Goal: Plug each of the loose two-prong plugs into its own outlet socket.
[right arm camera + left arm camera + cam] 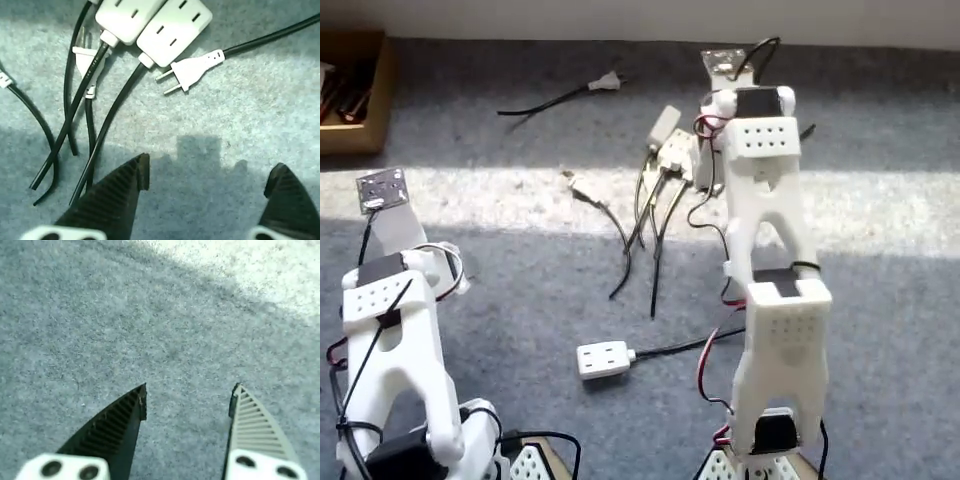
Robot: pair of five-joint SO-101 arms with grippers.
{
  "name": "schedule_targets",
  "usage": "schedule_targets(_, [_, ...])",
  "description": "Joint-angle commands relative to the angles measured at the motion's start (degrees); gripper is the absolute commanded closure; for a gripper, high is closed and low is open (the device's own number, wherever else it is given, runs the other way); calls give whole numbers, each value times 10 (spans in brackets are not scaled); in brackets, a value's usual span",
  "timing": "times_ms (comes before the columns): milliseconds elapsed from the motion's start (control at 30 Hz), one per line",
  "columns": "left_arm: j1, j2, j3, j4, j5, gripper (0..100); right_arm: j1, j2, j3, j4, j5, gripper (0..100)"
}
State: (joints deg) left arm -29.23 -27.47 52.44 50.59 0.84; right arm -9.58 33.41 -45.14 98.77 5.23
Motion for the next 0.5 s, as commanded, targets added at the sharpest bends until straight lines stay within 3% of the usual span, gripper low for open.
schedule_targets(0, [11, 0, 0, -16, 4, 723, -18, -157, 166, 19, 36, 673])
schedule_targets(167, [11, 0, 16, -40, 4, 723, -110, -361, 412, -93, 57, 782])
schedule_targets(267, [11, -1, 16, -41, 4, 723, -189, -417, 546, -193, 57, 788])
schedule_targets(333, [8, -2, 17, -40, 4, 723, -223, -418, 601, -256, 57, 774])
schedule_targets(467, [2, -5, 17, -40, 4, 723, -225, -395, 618, -351, 62, 656])
